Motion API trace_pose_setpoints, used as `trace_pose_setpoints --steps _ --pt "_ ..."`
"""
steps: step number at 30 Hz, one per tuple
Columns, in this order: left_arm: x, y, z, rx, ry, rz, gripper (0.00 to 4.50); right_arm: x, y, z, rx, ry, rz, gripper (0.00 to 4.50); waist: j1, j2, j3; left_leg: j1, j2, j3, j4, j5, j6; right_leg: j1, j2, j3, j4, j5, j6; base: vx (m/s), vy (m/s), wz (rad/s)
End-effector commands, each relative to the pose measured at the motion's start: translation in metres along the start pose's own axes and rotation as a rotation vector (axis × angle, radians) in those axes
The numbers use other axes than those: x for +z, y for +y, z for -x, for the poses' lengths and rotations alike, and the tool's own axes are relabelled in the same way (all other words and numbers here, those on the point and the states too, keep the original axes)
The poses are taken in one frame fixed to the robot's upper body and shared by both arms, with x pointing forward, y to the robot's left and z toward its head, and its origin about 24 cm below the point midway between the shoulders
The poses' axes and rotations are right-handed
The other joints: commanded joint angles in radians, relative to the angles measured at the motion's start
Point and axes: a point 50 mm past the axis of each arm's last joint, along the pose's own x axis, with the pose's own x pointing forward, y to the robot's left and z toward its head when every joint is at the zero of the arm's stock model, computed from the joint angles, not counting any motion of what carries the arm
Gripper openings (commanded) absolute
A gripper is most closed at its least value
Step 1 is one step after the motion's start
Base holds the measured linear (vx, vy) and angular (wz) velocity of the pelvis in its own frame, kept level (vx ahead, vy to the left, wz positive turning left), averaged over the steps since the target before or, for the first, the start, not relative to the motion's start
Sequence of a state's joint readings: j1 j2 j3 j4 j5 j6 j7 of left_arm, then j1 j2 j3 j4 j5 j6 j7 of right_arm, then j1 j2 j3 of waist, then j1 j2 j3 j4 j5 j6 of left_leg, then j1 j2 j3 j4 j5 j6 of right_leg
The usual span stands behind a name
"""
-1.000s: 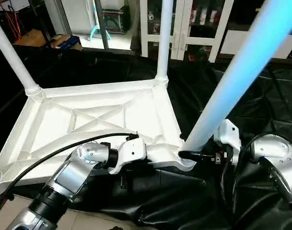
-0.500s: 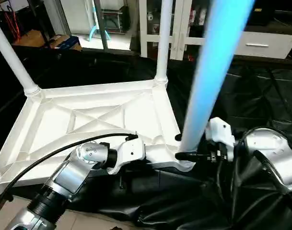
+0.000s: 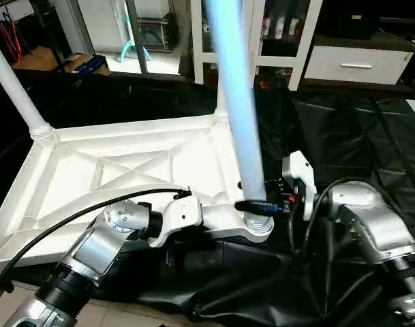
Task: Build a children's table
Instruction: Insert table leg to table base
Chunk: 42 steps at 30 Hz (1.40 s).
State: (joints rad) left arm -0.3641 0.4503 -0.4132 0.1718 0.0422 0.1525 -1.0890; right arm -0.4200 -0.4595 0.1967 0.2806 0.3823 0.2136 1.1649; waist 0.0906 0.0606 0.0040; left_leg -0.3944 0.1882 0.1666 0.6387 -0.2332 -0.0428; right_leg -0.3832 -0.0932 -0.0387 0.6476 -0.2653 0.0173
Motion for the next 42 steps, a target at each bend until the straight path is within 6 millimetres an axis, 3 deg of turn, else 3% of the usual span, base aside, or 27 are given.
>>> trace_pose_setpoints --steps 1,5,12,20,27,28,29,35,39,40,42 --pt "0.005 -0.004 -0.009 -0.032 0.005 -0.037 0.00 -0.035 0.009 -0.001 0.021 0.103 -0.131 1.84 -0.006 -0.010 -0.055 0.026 0.028 -0.008 -0.045 0.231 0.184 0.044 -0.029 0.017 -0.025 0.457 -0.301 0.000 0.000 0.00" --pt "0.004 -0.005 -0.008 -0.030 0.004 -0.036 0.00 -0.041 0.013 0.010 0.002 0.104 -0.153 1.84 -0.005 -0.010 -0.052 0.027 0.030 -0.008 -0.049 0.193 0.177 0.044 -0.032 0.018 -0.030 0.418 -0.293 0.000 0.000 0.00" --pt "0.003 -0.005 -0.006 -0.026 0.005 -0.035 0.00 -0.044 0.018 0.030 -0.101 0.036 -0.145 1.84 0.003 -0.008 -0.054 0.029 0.030 -0.010 -0.045 0.227 0.182 0.043 -0.030 0.018 -0.026 0.478 -0.278 0.000 0.000 0.00" --pt "0.003 -0.004 -0.006 -0.027 0.006 -0.036 0.00 -0.056 0.029 0.046 -0.156 0.035 -0.176 1.84 0.005 -0.007 -0.050 0.029 0.031 -0.012 -0.050 0.193 0.176 0.044 -0.032 0.018 -0.032 0.436 -0.270 0.000 0.000 0.00" --pt "0.003 -0.005 -0.006 -0.029 0.007 -0.032 0.00 -0.070 0.049 0.044 -0.110 0.126 -0.172 1.84 0.007 -0.007 -0.045 0.028 0.032 -0.013 -0.053 0.169 0.168 0.044 -0.034 0.019 -0.038 0.404 -0.249 0.000 0.000 0.00" --pt "0.003 -0.005 -0.006 -0.029 0.007 -0.031 0.00 -0.071 0.050 0.043 -0.107 0.130 -0.173 1.84 0.007 -0.012 -0.045 0.026 0.031 -0.012 -0.054 0.166 0.167 0.046 -0.034 0.020 -0.039 0.401 -0.248 0.000 0.000 0.00" --pt "0.002 -0.005 -0.006 -0.028 0.009 -0.032 0.00 -0.073 0.053 0.043 -0.101 0.139 -0.169 1.84 0.008 -0.008 -0.044 0.027 0.032 -0.013 -0.056 0.157 0.164 0.044 -0.036 0.020 -0.040 0.388 -0.243 0.000 0.000 0.00" --pt "0.001 -0.007 -0.006 -0.029 0.013 -0.029 0.00 -0.086 0.063 0.041 -0.086 0.216 -0.171 1.84 -0.004 -0.008 -0.035 0.033 0.035 -0.014 -0.072 0.073 0.139 0.049 -0.039 0.019 -0.055 0.301 -0.236 0.000 0.000 0.00" --pt "0.001 -0.007 -0.006 -0.024 0.013 -0.027 0.00 -0.101 0.058 0.043 -0.222 0.265 -0.207 1.84 -0.015 -0.007 -0.038 0.035 0.033 -0.016 -0.073 0.106 0.131 0.051 -0.035 0.019 -0.055 0.344 -0.231 0.000 0.000 0.00" --pt "0.000 -0.007 -0.006 -0.024 0.013 -0.027 0.00 -0.103 0.057 0.044 -0.234 0.264 -0.215 1.84 -0.015 -0.003 -0.039 0.036 0.033 -0.016 -0.073 0.102 0.127 0.051 -0.036 0.018 -0.055 0.342 -0.231 0.000 0.000 0.00" --pt "0.000 -0.008 -0.005 -0.024 0.013 -0.027 0.00 -0.107 0.057 0.045 -0.264 0.265 -0.233 1.84 -0.019 -0.007 -0.038 0.036 0.034 -0.016 -0.078 0.062 0.110 0.053 -0.036 0.018 -0.060 0.322 -0.232 0.000 0.000 0.00"
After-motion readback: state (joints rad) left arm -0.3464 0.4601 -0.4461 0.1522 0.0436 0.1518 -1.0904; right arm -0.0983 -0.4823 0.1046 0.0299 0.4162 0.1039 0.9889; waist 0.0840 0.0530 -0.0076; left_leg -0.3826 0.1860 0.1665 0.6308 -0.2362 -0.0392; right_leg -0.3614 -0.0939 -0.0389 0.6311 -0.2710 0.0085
